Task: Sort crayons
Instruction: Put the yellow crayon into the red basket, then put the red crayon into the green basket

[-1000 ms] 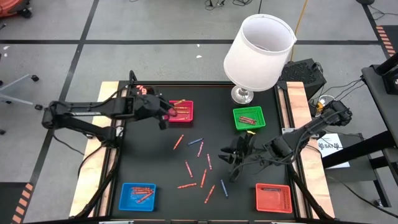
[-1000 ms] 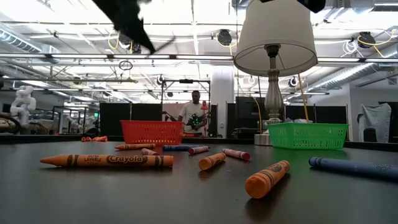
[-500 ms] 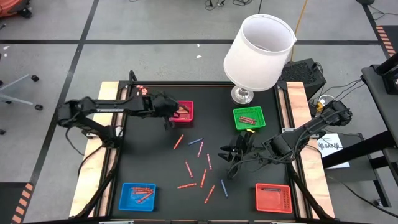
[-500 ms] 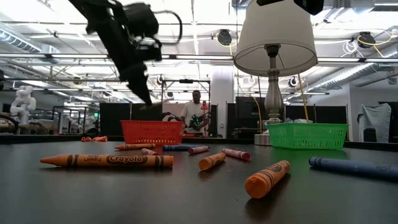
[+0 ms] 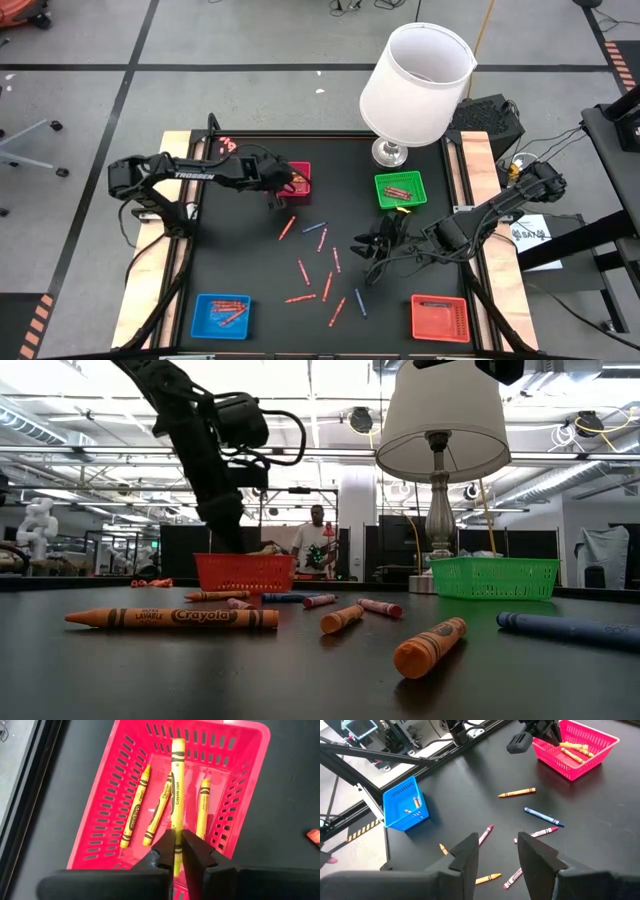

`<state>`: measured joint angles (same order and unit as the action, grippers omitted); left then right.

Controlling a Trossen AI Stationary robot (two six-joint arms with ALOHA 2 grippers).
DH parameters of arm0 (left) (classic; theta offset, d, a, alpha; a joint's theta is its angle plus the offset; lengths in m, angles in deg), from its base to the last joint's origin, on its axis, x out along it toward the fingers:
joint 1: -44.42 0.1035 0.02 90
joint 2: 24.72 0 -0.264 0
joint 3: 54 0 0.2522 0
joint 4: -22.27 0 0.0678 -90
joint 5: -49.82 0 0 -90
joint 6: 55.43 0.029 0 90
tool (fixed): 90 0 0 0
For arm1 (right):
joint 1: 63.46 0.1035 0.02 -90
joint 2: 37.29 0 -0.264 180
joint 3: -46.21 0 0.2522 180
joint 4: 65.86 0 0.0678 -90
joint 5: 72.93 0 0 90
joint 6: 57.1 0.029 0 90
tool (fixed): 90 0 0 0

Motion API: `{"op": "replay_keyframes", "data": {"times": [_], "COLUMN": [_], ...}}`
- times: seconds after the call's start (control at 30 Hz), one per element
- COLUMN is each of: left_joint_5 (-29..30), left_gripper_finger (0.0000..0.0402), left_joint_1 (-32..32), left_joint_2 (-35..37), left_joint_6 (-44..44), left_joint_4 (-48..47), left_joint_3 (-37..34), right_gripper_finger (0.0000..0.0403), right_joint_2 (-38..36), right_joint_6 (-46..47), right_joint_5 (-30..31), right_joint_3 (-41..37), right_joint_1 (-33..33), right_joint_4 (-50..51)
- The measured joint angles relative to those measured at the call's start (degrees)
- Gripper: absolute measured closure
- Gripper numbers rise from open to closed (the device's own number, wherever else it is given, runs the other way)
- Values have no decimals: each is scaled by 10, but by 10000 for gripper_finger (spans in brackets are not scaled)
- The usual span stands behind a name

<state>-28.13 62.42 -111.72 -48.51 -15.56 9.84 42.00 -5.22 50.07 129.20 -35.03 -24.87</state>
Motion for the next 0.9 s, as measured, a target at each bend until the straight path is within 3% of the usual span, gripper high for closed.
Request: {"op": "replay_keyframes", "data": {"times": [0.27, 0.43, 0.7, 0.9], "left_joint_5": [-7, -29, -97, -108], "left_gripper_finger": [297, 268, 262, 262], "left_joint_1": [-1, -6, -40, -103], "left_joint_2": [1, 31, 137, 209], "left_joint_6": [12, -2, -181, -282], "left_joint_4": [-16, -114, -159, -178], "left_joint_3": [17, 79, 149, 148], "right_gripper_finger": [282, 282, 282, 282], "right_joint_2": [0, 0, 0, 0], "right_joint_6": [25, 77, 267, 261], "right_joint_5": [0, 0, -3, -7], "right_joint_3": [0, 0, -1, -1], "right_joint_1": [0, 0, -22, -44], "right_joint_4": [0, 6, 31, -49]}}
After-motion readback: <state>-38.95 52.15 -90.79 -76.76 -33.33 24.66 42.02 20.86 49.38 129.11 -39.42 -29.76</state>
